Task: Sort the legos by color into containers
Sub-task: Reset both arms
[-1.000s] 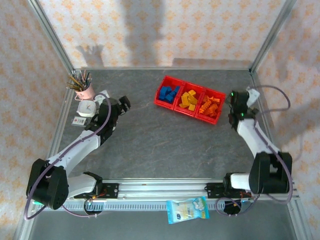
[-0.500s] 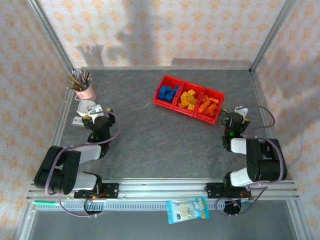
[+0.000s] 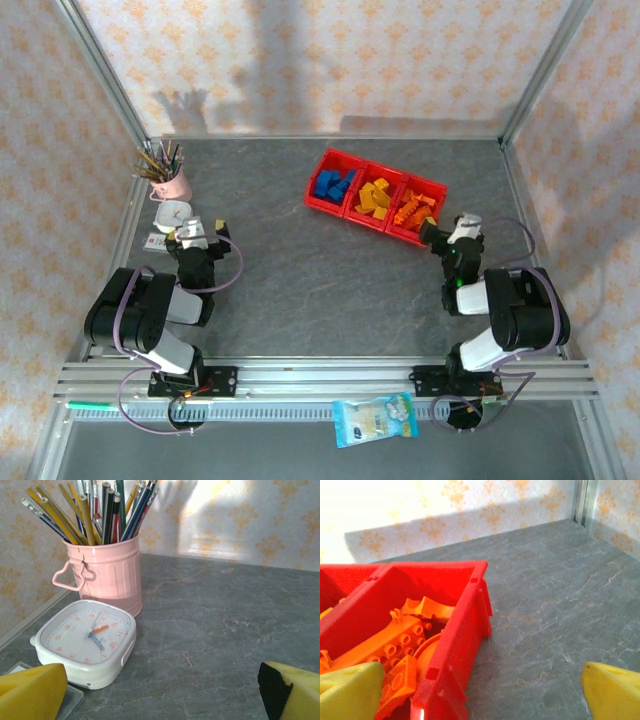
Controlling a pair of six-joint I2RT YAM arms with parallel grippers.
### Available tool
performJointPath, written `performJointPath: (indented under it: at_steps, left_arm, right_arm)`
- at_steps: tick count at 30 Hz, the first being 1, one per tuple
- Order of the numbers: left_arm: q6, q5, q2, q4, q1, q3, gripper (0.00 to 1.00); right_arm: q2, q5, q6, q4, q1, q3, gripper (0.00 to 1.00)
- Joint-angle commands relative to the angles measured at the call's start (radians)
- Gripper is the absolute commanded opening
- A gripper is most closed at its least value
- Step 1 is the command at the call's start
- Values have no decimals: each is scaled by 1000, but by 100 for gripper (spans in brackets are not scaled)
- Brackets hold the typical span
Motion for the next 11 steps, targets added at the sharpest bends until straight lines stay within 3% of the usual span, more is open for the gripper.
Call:
performJointPath:
  at_steps: [1, 11]
  left_arm:
    - [-37, -3, 3, 36, 25, 29, 100]
    - [-35, -6, 4, 48, 25, 25, 100]
  right_arm:
    - [-4, 21, -14, 65, 5, -2, 100]
    - [-2, 37, -15, 64, 12, 0, 100]
